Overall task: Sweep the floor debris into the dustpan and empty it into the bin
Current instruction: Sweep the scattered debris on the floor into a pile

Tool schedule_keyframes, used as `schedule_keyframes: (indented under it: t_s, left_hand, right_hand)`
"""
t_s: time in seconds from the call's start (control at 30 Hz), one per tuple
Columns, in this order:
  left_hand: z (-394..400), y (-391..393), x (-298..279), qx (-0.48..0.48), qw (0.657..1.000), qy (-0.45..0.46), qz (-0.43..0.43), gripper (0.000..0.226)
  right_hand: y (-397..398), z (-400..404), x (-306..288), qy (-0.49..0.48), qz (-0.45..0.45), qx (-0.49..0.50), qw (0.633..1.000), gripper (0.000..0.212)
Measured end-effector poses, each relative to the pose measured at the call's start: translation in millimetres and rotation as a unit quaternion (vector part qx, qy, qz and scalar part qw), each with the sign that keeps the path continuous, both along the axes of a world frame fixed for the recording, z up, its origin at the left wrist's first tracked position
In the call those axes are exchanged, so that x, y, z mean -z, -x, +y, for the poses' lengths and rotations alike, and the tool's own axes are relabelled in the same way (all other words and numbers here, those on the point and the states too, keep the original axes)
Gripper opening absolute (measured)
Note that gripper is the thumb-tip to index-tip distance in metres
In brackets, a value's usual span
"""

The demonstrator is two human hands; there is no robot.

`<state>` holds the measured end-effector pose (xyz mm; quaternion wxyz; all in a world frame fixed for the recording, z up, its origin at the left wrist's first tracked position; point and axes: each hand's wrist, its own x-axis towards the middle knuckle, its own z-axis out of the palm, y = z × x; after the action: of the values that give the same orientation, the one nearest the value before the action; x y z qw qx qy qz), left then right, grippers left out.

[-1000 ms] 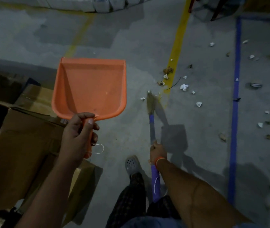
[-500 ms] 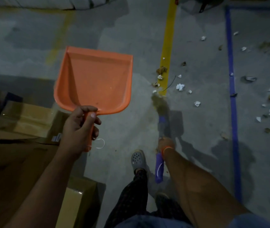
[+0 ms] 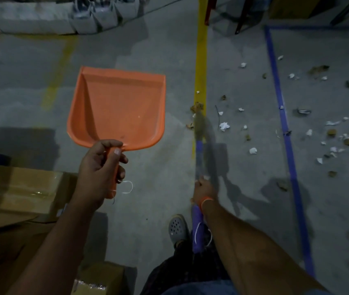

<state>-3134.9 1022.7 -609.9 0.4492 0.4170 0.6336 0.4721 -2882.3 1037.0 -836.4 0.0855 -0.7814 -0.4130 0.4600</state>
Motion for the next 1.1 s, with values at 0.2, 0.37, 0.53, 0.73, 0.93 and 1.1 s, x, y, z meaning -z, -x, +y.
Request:
schedule_keyframes:
  t_s: [0.2,0.37,0.53,0.73,0.93,1.1]
  left_hand:
    - [20,12,7,0.008,1.000,0.021,0.008,0.009]
    - [56,10,9,0.019,0.999,0.038,0.014,0.009]
    - [105,-10,9,0.049,0.997,0.036,0.044,0.012]
    - [168,-49,4,0.078,0.996,0.032,0.042,0.012]
    - [229,-77,-9,0.088,0.995,0.027,0.032,0.014]
    - [267,-80,-19,0.067,0.997,0.018,0.043,0.014]
  right_hand:
    - [37,49,-1,0.002,0.039,-0.066,0.997,0.031]
    - [17,95,14,0.047,-0.003,-0.077,0.996,0.033]
    - [-51,133,15,0.091,-0.103,-0.109,0.984,0.042]
    - [-108,169,5,0.101,-0.158,0.038,0.982,0.035]
    - [-106,202,5,0.020,-0.093,0.192,0.977,0.033]
    - [-66,250,11,-0.020,0.003,0.119,0.993,0.031]
